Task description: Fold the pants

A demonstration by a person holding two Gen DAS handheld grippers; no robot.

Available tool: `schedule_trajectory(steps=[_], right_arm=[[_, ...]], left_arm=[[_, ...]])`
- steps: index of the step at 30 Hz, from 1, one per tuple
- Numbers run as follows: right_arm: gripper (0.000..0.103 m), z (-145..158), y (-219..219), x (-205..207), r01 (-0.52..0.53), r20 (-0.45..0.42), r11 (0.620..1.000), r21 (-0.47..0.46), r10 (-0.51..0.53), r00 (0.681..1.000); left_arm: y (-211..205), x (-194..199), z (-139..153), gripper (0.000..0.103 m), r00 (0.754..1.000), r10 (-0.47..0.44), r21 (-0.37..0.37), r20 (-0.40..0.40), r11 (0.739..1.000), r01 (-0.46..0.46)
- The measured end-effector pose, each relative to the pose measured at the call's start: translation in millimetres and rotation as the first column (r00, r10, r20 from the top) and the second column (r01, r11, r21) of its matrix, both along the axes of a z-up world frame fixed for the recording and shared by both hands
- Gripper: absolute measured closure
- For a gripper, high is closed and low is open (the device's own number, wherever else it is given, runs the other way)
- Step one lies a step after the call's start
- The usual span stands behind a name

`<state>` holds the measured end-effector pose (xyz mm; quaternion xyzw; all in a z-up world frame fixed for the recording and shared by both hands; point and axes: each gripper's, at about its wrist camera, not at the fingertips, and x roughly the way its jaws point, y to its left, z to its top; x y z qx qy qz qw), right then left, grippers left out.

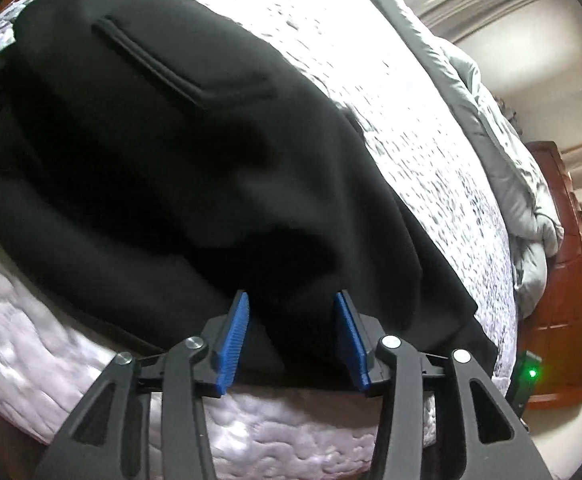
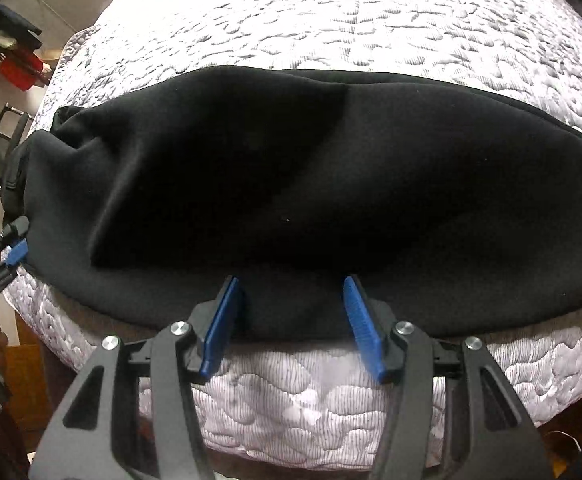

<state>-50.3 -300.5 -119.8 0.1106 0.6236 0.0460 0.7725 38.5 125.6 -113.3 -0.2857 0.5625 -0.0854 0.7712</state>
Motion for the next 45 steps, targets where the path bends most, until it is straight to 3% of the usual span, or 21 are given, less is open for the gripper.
schedule_trajectory(steps=[5, 6, 7, 9, 12, 16, 20, 22, 24, 26, 31, 35, 37, 38, 41, 45], right_arm=[[0.047, -1.7, 3.1, 2.5, 0.005, -0.003, 1.0, -0.01, -0.005, 1.0], [0.047, -1.9, 3.5, 3.2, 0.007, -0.004, 1.0, -0.01, -0.007, 1.0], [0.047, -2.1, 4.1, 3.6, 0.008, -0.005, 1.0, -0.01, -0.009, 1.0], [0.047, -2.8, 6.6, 6.0, 0.011, -0.007, 1.0, -0.011, -0.012, 1.0], [0.046, -2.6, 6.7, 5.6, 0.011, -0.007, 1.0, -0.016, -0.011, 1.0], [0.045, -2.9, 7.4, 6.3, 0.012, -0.007, 1.0, -0.018, -0.012, 1.0], [0.042, -3.3, 11.1, 6.6, 0.008, -0.002, 0.999, -0.034, -0.008, 1.0], [0.041, -3.5, 12.6, 7.2, 0.009, -0.002, 0.999, -0.04, -0.009, 1.0], [0.041, -3.8, 13.0, 7.4, 0.011, -0.001, 0.999, -0.039, -0.011, 1.0], [0.041, -3.6, 12.9, 7.5, 0.012, 0.0, 0.999, -0.034, -0.012, 1.0], [0.038, -4.4, 15.2, 11.5, 0.012, -0.004, 1.0, -0.025, -0.012, 1.0], [0.035, -5.5, 13.4, 10.9, 0.005, -0.003, 1.0, -0.027, -0.005, 1.0], [0.035, -5.7, 13.8, 11.6, 0.004, -0.001, 1.0, -0.025, -0.004, 1.0], [0.035, -5.8, 13.5, 11.5, 0.004, -0.001, 1.0, -0.022, -0.004, 1.0], [0.035, -6.4, 13.1, 12.1, 0.003, -0.001, 1.0, -0.016, -0.003, 1.0], [0.035, -6.7, 15.3, 13.5, 0.0, -0.003, 1.0, -0.02, 0.0, 1.0]], left_arm=[[8.7, 10.7, -4.8, 0.055, 1.0, 0.007, -0.023, -0.028, 1.0, -0.008], [10.7, 11.7, -6.0, 0.059, 0.999, 0.02, -0.035, -0.032, 0.999, -0.021], [12.8, 11.6, -6.1, 0.064, 0.999, 0.031, -0.039, -0.033, 0.999, -0.033], [18.3, 8.9, -4.4, 0.088, 0.998, 0.062, -0.016, -0.022, 0.998, -0.062], [28.2, -3.6, 5.7, 0.103, 0.991, 0.125, -0.011, 0.036, 0.992, -0.125], [35.8, -22.4, 23.2, 0.103, 0.985, 0.134, 0.032, 0.112, 0.99, -0.138], [33.0, -23.0, 16.6, 0.103, 0.993, 0.084, 0.009, 0.087, 0.996, -0.085], [28.6, -16.9, 6.9, 0.094, 0.998, 0.052, -0.019, 0.031, 0.998, -0.052], [15.8, -11.7, -0.2, 0.067, 1.0, 0.031, -0.029, -0.005, 0.999, -0.031], [2.5, -7.5, -4.0, 0.05, 1.0, 0.008, -0.059, -0.027, 0.998, -0.009], [-32.0, -2.7, -18.4, 0.043, 0.994, -0.044, -0.178, -0.097, 0.984, 0.027], [-35.6, 7.6, -31.4, 0.043, 0.992, -0.008, -0.232, -0.125, 0.972, -0.022], [-30.6, 13.5, -36.5, 0.051, 0.988, 0.03, -0.295, -0.154, 0.953, -0.075], [-27.6, 14.2, -36.9, 0.068, 0.987, 0.046, -0.305, -0.154, 0.948, -0.091], [-9.5, 13.1, -38.3, 0.089, 0.984, 0.109, -0.355, -0.138, 0.923, -0.152], [-3.3, 0.3, -26.8, 0.095, 0.988, 0.142, -0.379, -0.067, 0.912, -0.157]])
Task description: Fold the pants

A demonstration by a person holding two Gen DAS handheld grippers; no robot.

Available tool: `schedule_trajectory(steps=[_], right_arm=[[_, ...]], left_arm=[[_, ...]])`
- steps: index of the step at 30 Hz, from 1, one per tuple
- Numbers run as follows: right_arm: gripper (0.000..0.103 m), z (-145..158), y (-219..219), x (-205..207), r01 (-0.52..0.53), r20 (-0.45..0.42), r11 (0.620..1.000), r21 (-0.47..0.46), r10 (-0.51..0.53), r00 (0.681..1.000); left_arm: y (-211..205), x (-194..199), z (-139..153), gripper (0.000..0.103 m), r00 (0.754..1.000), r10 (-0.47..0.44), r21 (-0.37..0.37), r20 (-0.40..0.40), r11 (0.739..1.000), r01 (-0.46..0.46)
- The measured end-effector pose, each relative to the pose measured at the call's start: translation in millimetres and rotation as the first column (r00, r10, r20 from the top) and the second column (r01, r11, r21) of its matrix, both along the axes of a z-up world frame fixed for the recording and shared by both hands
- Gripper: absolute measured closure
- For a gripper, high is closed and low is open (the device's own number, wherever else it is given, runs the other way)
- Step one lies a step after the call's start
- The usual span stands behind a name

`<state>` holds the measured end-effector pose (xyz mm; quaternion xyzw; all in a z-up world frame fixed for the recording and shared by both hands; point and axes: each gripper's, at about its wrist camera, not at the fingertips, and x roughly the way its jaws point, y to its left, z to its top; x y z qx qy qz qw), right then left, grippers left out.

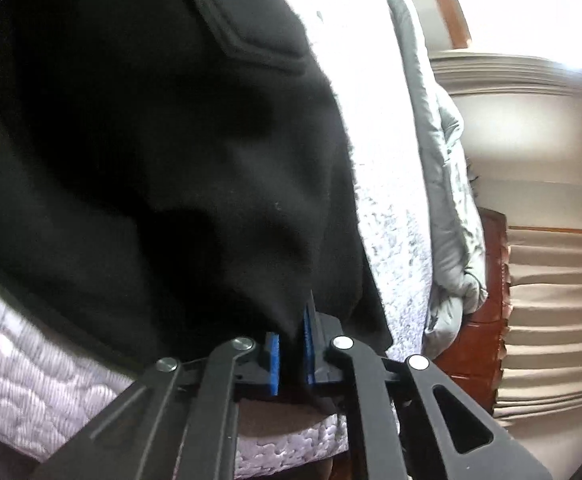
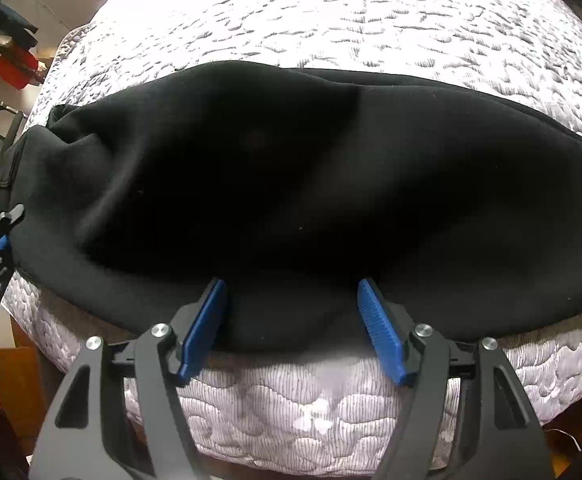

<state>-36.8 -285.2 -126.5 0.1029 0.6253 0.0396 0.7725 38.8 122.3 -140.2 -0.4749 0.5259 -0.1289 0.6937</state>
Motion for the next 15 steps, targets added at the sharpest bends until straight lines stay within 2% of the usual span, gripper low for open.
schedule_trajectory(steps=[2, 4, 5, 7, 8, 10, 12, 13, 15], right_arm=[[0.034, 0.0, -0.1, 0.2, 0.0, 0.0, 1.0, 0.004, 0.0, 1.0], [0.035, 0.3, -2.5, -0.8, -0.002, -0.001, 1.0, 0.009, 0.002, 1.0], [0.035, 0.3, -3.8, -1.6, -0.002, -0.002, 1.0, 0.01, 0.003, 1.0], [0.034, 0.2, -2.8, -0.3, -0.002, -0.006, 1.0, 0.003, 0.002, 1.0], [0.034, 0.3, -1.4, 0.6, -0.001, -0.009, 1.0, -0.003, 0.001, 1.0], [0.034, 3.2, 1.5, 2.2, 0.006, -0.009, 1.0, -0.021, -0.006, 1.0], [0.041, 11.3, 7.0, 1.7, 0.016, -0.002, 0.998, -0.056, -0.016, 1.0], [0.045, 16.7, 11.4, 1.3, 0.015, 0.011, 0.998, -0.065, -0.015, 1.0], [0.045, 25.1, 22.0, 1.3, 0.0, 0.032, 0.999, -0.04, 0.001, 0.999]], left_arm=[[-2.8, -16.9, 16.7, 0.095, 0.998, 0.002, 0.058, 0.06, 0.998, -0.005], [1.9, -33.0, 29.4, 0.095, 0.996, 0.012, 0.134, 0.084, 0.991, -0.023], [0.4, -43.6, 32.9, 0.096, 0.995, 0.006, 0.198, 0.101, 0.98, -0.026], [-2.2, -49.3, 28.6, 0.096, 0.994, -0.014, 0.256, 0.109, 0.967, -0.015], [-0.6, -48.7, 21.6, 0.096, 0.995, -0.021, 0.268, 0.1, 0.964, -0.006], [2.0, -43.6, 3.6, 0.096, 0.998, -0.012, 0.245, 0.057, 0.969, -0.002], [5.7, -39.2, -6.7, 0.096, 0.999, -0.013, 0.219, 0.033, 0.976, 0.005], [8.3, -38.3, -8.0, 0.096, 0.999, -0.016, 0.211, 0.032, 0.978, 0.009], [10.8, -38.1, -7.4, 0.094, 0.999, -0.024, 0.21, 0.036, 0.978, 0.016]])
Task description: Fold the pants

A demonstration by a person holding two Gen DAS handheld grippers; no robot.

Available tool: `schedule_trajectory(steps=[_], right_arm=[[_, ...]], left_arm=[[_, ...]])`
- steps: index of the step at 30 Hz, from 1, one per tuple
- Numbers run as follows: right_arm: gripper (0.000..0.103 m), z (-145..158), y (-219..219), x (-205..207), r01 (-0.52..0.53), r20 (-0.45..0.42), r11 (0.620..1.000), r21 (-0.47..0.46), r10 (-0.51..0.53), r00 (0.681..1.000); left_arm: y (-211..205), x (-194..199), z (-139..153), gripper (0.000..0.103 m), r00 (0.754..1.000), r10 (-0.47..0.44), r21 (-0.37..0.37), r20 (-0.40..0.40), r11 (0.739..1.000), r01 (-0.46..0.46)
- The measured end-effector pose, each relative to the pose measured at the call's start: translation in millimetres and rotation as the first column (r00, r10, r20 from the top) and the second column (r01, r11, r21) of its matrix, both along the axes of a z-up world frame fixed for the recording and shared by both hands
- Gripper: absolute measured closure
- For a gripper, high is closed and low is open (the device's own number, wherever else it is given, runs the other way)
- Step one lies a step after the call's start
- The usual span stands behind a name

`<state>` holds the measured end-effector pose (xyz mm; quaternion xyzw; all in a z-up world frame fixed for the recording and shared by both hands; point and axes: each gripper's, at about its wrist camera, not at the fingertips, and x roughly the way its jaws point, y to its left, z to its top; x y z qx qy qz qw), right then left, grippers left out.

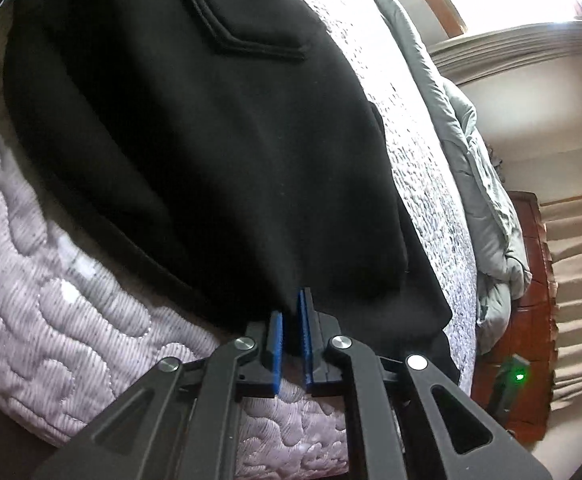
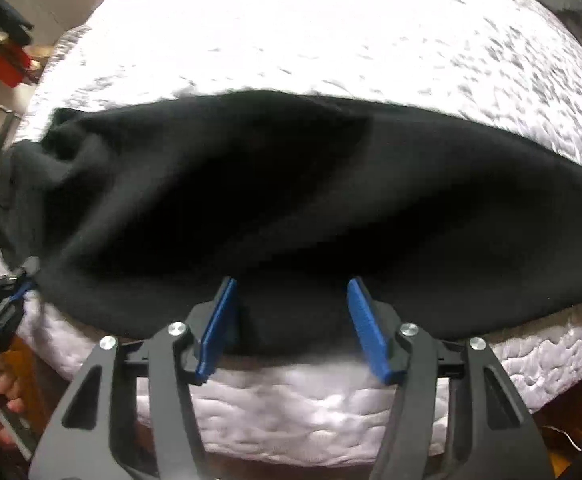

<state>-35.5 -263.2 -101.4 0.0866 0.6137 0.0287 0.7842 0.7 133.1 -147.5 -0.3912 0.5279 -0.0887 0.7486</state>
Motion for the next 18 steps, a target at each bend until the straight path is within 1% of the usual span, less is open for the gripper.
schedule_trajectory(steps=[1, 4, 6, 7, 8, 9, 10, 12, 15, 18], right_arm=[[0.045, 4.1, 10.7, 1.5, -0.024, 0.006, 1.0, 0.019, 0.023, 1.0], [0.046, 11.1, 49.0, 7.5, -0.108, 0.028, 0.994, 0.024, 0.107, 0.994], [0.047, 8.9, 72.6, 11.7, -0.161, 0.02, 0.987, 0.021, 0.16, 0.987], [0.046, 3.8, 87.4, 14.8, -0.192, 0.005, 0.981, 0.011, 0.192, 0.981], [0.043, -2.8, 95.4, 16.9, -0.207, -0.015, 0.978, -0.009, 0.207, 0.978], [0.041, -9.4, 104.3, 19.2, -0.215, -0.032, 0.976, -0.044, 0.214, 0.976], [0.038, -16.1, 110.2, 20.6, -0.222, -0.031, 0.972, -0.076, 0.22, 0.975], [0.037, -19.3, 113.6, 21.8, -0.22, -0.022, 0.971, -0.091, 0.219, 0.975], [0.037, -19.0, 113.2, 23.3, -0.222, -0.025, 0.972, -0.071, 0.221, 0.975], [0.037, -19.6, 110.6, 24.7, -0.219, -0.024, 0.974, -0.06, 0.218, 0.976]], left_arm=[[1.2, -1.1, 0.7, 0.094, 1.0, -0.006, 0.003, 0.002, 1.0, 0.006], [4.1, -1.0, 3.4, 0.087, 1.0, -0.016, 0.005, -0.016, 1.0, 0.016], [10.4, -1.1, 8.4, 0.082, 0.999, -0.014, 0.007, -0.037, 1.0, 0.014], [16.6, -1.4, 10.2, 0.079, 0.999, -0.009, 0.015, -0.041, 1.0, 0.01], [23.8, -0.5, 13.7, 0.07, 0.999, 0.0, 0.035, -0.047, 0.999, 0.002], [34.1, 0.0, 17.8, 0.063, 0.999, 0.014, 0.053, -0.044, 0.999, -0.011], [43.2, 2.5, 22.0, 0.061, 0.999, 0.029, 0.069, -0.035, 0.997, -0.026], [64.3, 10.5, 30.1, 0.056, 0.998, 0.062, 0.125, -0.023, 0.99, -0.059], [105.2, 28.0, 33.6, 0.054, 0.99, 0.143, 0.161, -0.016, 0.977, -0.138], [128.9, 46.0, 29.7, 0.054, 0.981, 0.193, 0.168, -0.027, 0.968, -0.185]])
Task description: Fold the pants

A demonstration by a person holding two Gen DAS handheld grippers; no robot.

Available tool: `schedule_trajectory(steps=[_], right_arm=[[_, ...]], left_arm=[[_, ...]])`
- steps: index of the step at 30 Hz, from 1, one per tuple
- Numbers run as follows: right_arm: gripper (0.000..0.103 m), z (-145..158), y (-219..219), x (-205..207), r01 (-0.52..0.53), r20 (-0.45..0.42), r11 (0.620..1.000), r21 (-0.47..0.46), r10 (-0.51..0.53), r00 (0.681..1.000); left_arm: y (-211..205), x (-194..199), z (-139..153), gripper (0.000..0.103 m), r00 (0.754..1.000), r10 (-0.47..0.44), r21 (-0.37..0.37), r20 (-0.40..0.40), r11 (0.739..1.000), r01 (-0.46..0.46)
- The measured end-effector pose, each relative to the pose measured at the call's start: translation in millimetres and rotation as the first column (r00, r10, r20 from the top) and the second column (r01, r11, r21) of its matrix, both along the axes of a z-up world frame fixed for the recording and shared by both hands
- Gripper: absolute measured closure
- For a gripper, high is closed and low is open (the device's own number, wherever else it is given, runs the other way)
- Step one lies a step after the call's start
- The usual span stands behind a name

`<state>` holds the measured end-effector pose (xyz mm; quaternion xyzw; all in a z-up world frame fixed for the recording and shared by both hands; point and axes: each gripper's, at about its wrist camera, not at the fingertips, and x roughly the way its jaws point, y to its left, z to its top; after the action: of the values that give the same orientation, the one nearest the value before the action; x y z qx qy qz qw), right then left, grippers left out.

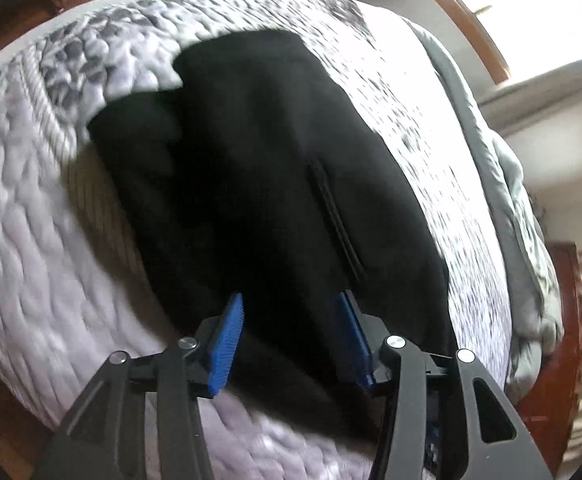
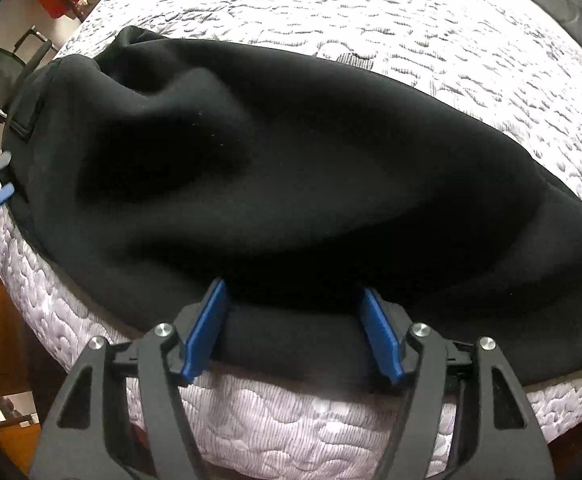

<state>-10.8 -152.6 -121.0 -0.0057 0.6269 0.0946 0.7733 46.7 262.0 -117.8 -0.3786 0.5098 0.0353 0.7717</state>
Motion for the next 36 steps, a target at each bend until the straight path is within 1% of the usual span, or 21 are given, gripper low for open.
schedule_trajectory(steps=[2, 5, 6, 7, 9, 13, 14, 15, 17, 18, 21, 23, 25, 27, 28, 30, 32, 34, 36], right_arm=[[0.036, -0.3, 2.5, 1.4, 0.0, 0.0, 1.0, -0.006, 0.0, 1.0], [0.035, -0.9, 4.1, 3.8, 0.003, -0.004, 1.0, -0.004, -0.003, 1.0], [0.035, 0.3, -2.5, 4.0, 0.002, -0.005, 1.0, -0.003, -0.002, 1.0], [0.035, -0.9, -5.3, 3.7, 0.001, -0.005, 1.0, -0.003, -0.001, 1.0], [0.035, -2.2, -7.5, 3.7, 0.001, -0.005, 1.0, -0.003, -0.001, 1.0], [0.034, -5.4, -7.1, 5.7, -0.001, -0.007, 1.0, -0.001, 0.001, 1.0], [0.034, -6.3, -7.1, 6.7, -0.001, -0.007, 1.0, 0.0, 0.001, 1.0], [0.034, -6.4, -6.7, 7.1, 0.0, -0.007, 1.0, 0.001, 0.0, 1.0], [0.034, -6.6, -5.8, 8.0, -0.001, -0.005, 1.0, 0.0, 0.001, 1.0], [0.034, -8.9, -8.5, 6.8, -0.002, -0.004, 1.0, 0.001, 0.002, 1.0], [0.034, -9.6, -11.2, 5.4, -0.001, -0.004, 1.0, 0.005, 0.001, 1.0], [0.034, -10.0, -11.7, 4.2, -0.003, -0.001, 1.0, 0.009, 0.003, 1.0], [0.034, -10.8, -12.5, 3.2, -0.005, 0.0, 1.0, 0.014, 0.005, 1.0], [0.034, -11.4, -12.8, 1.5, -0.005, -0.001, 1.0, 0.018, 0.005, 1.0], [0.034, -11.6, -12.8, 1.6, -0.006, -0.002, 1.0, 0.018, 0.007, 1.0], [0.034, -11.9, -12.6, 1.5, -0.009, -0.003, 1.0, 0.018, 0.009, 1.0], [0.033, -12.3, -13.2, 1.6, -0.011, -0.001, 1.0, 0.019, 0.011, 1.0], [0.033, -12.5, -13.6, 1.7, -0.014, -0.001, 1.0, 0.02, 0.014, 1.0], [0.033, -12.8, -14.5, 2.2, -0.015, -0.001, 1.0, 0.024, 0.015, 1.0]], left_arm=[[8.4, 8.1, -2.7, 0.054, 1.0, 0.015, -0.015, -0.01, 1.0, -0.016], [11.5, 17.5, -4.9, 0.048, 1.0, 0.015, -0.033, -0.022, 0.999, -0.016], [10.5, 19.1, -4.6, 0.047, 0.999, 0.022, -0.039, -0.031, 0.999, -0.023], [9.6, 19.4, -3.0, 0.047, 0.999, 0.027, -0.044, -0.029, 0.999, -0.028], [5.8, 20.3, 3.7, 0.048, 1.0, 0.008, -0.049, -0.009, 0.999, -0.009], [-3.7, 21.6, 11.0, 0.049, 1.0, -0.021, -0.028, -0.001, 0.999, 0.021], [-3.2, 21.9, 9.7, 0.053, 1.0, -0.017, -0.027, -0.005, 0.999, 0.017], [-4.1, 25.2, 9.2, 0.061, 1.0, -0.014, -0.027, -0.01, 1.0, 0.014], [-6.6, 33.3, 4.4, 0.075, 1.0, -0.006, -0.026, -0.03, 1.0, 0.005], [-5.6, 35.6, 0.9, 0.079, 0.999, -0.009, -0.035, -0.034, 0.999, 0.008], [-3.9, 33.7, 2.3, 0.086, 0.999, 0.016, -0.058, -0.028, 0.998, -0.018], [-7.1, 24.2, 15.3, 0.088, 0.999, 0.039, -0.038, 0.011, 0.999, -0.038], [-14.5, 5.4, 39.1, 0.088, 0.995, 0.046, -0.007, 0.088, 0.999, -0.045], [-18.4, -14.8, 52.3, 0.088, 0.991, 0.05, 0.01, 0.125, 0.999, -0.052], [-18.9, -22.1, 54.8, 0.088, 0.99, 0.052, 0.016, 0.131, 0.998, -0.054], [-16.3, -36.2, 49.4, 0.088, 0.991, 0.069, 0.028, 0.118, 0.997, -0.073], [-13.3, -41.7, 31.1, 0.088, 0.994, 0.078, 0.034, 0.07, 0.996, -0.081], [-7.8, -44.8, 6.7, 0.088, 0.996, 0.086, 0.02, 0.011, 0.996, -0.086], [-4.4, -39.6, -9.5, 0.085, 0.997, 0.072, 0.008, 0.009, 0.997, -0.072]])
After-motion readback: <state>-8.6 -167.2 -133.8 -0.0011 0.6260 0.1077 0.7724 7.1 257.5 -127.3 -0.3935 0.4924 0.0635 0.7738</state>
